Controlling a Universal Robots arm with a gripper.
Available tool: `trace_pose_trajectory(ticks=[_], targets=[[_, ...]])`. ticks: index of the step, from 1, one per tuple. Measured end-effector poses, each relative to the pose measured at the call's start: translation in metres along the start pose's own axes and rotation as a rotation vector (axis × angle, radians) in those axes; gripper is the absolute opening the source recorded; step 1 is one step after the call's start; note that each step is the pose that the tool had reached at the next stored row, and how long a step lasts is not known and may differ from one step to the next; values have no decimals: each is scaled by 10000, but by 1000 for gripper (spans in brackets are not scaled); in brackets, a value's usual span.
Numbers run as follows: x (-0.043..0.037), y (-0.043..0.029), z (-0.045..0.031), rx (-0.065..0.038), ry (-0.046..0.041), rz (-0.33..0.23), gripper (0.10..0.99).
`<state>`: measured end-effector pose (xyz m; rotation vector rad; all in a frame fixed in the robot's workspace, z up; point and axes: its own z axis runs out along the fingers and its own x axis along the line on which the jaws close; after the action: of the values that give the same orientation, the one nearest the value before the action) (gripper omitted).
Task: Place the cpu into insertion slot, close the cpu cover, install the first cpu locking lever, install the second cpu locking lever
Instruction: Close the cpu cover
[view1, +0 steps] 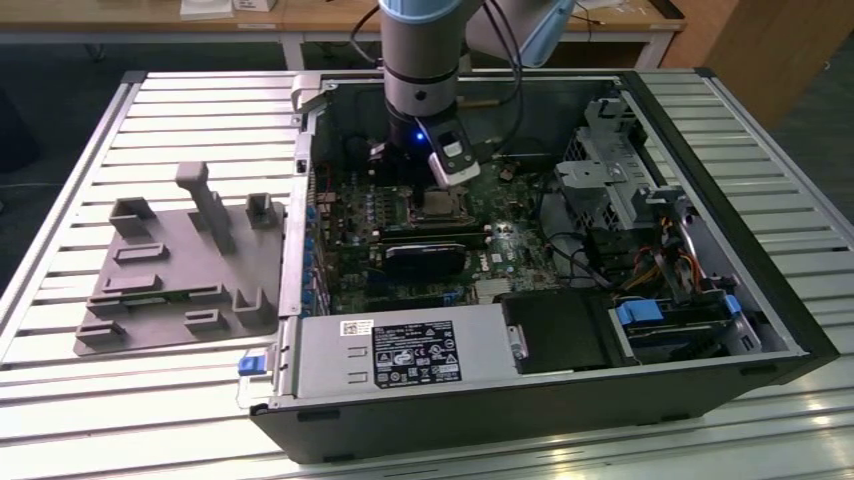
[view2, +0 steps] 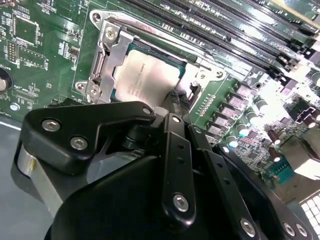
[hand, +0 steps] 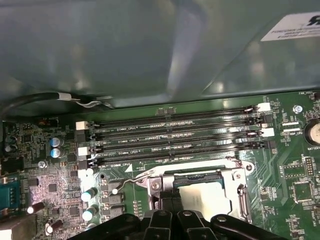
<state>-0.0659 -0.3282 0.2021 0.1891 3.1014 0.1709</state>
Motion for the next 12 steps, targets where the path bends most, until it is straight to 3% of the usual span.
trace_pose_trajectory(ticks=[5,7,10,12], targets=[[-3,13,-115,14,-1,-3,102],[-4,16,-137,166,-21,-8,102],[-4,17,-153,515,-63,-20,102],[-9,17,-154,584,-70,-24,102]])
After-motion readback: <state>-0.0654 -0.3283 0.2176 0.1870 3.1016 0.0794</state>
